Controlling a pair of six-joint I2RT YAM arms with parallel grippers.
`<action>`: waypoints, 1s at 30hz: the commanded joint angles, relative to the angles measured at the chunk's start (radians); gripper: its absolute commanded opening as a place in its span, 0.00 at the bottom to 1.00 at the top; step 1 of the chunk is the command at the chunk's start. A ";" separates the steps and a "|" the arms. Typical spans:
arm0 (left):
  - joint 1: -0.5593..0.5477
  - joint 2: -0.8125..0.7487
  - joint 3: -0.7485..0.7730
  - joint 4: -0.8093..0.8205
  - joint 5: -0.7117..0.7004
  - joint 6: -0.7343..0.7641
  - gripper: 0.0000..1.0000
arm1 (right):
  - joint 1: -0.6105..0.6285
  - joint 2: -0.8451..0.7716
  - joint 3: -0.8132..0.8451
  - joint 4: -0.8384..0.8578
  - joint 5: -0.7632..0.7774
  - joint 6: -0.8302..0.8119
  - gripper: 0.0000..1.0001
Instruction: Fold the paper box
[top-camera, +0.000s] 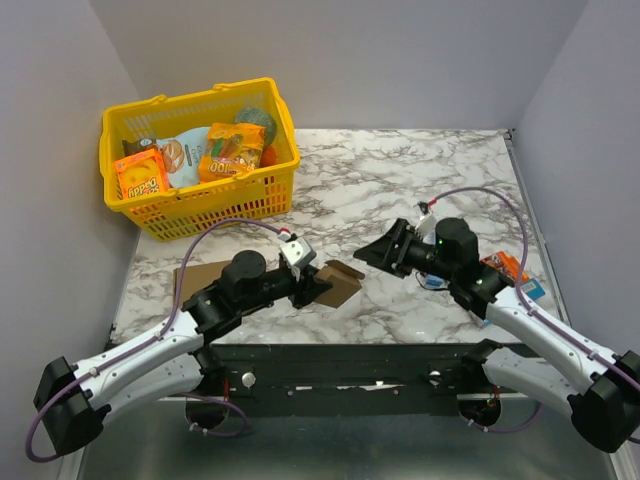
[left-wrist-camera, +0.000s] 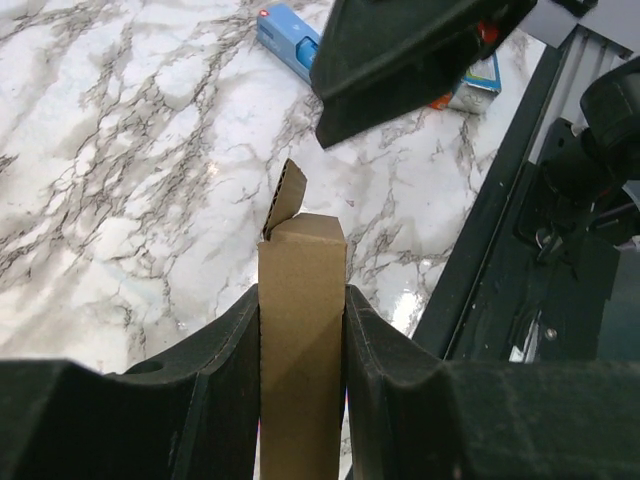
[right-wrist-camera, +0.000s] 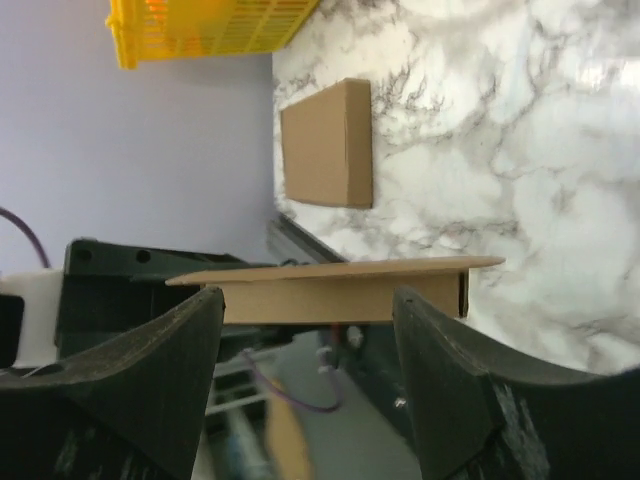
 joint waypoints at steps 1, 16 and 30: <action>0.032 -0.029 0.072 -0.050 0.227 0.050 0.18 | -0.007 -0.050 0.149 -0.128 -0.011 -0.617 0.78; 0.253 0.006 0.069 0.134 0.717 -0.139 0.20 | -0.003 0.004 0.140 -0.179 -0.497 -1.046 1.00; 0.262 0.032 0.043 0.182 0.643 -0.162 0.20 | 0.098 0.039 0.190 -0.211 -0.422 -1.066 0.83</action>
